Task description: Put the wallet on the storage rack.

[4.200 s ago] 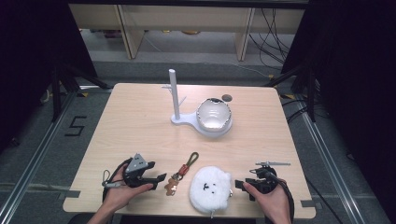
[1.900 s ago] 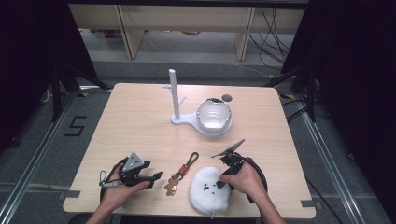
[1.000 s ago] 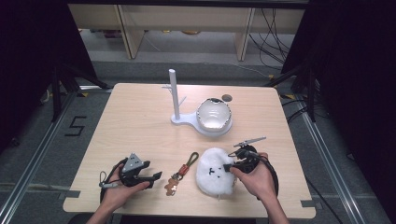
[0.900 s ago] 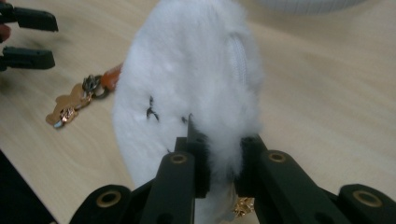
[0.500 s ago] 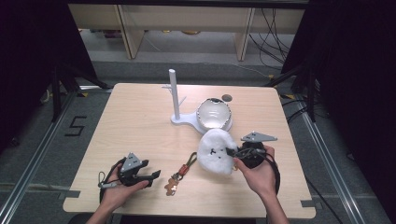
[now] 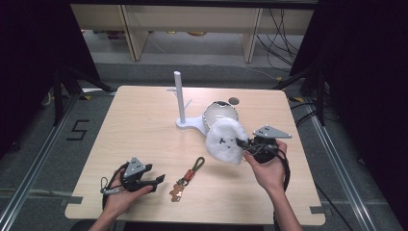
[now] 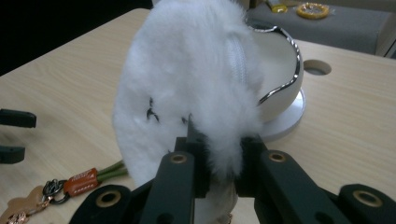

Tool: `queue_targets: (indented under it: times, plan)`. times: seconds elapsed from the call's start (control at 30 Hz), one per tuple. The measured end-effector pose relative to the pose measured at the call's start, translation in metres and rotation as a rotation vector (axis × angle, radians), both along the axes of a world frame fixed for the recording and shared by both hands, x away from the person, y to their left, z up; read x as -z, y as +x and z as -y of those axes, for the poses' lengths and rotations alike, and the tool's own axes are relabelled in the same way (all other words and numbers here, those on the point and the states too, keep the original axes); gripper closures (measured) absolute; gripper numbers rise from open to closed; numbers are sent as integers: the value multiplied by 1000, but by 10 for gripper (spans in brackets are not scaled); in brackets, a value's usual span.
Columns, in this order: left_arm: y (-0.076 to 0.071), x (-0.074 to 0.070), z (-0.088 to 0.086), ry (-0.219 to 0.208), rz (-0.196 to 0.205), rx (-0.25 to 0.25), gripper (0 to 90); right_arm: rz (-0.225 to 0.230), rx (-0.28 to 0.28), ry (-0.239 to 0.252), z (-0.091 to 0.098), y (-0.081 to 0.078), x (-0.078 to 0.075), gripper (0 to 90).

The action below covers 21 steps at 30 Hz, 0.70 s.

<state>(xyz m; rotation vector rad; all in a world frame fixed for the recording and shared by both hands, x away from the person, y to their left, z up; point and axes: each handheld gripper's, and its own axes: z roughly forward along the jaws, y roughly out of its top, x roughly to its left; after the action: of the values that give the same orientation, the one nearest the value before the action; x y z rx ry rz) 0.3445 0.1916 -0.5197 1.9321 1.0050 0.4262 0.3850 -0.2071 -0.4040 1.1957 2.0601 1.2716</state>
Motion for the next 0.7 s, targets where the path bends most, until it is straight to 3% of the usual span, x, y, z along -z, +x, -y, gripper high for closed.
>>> queue_targets:
  times: [0.07,0.33,0.47,0.5,0.53,0.6,0.7]
  plan:
    - [0,0,0,-3,0,-2,322,-25,1,21,-1,1,-4,811]
    - [1,1,0,-19,0,0,322,59,14,37,-3,18,-19,811]
    - [1,0,-1,-10,1,-3,322,65,8,42,-4,25,-26,811]
    - [1,0,-1,-10,2,-3,322,92,-3,29,-4,28,-26,811]
    - [1,0,-1,-11,2,-5,322,74,10,33,-4,28,-28,811]
    - [1,0,-1,-12,2,-6,322,101,15,27,-4,32,-28,811]
    - [1,1,0,-14,2,-2,322,85,22,40,-6,36,-29,811]
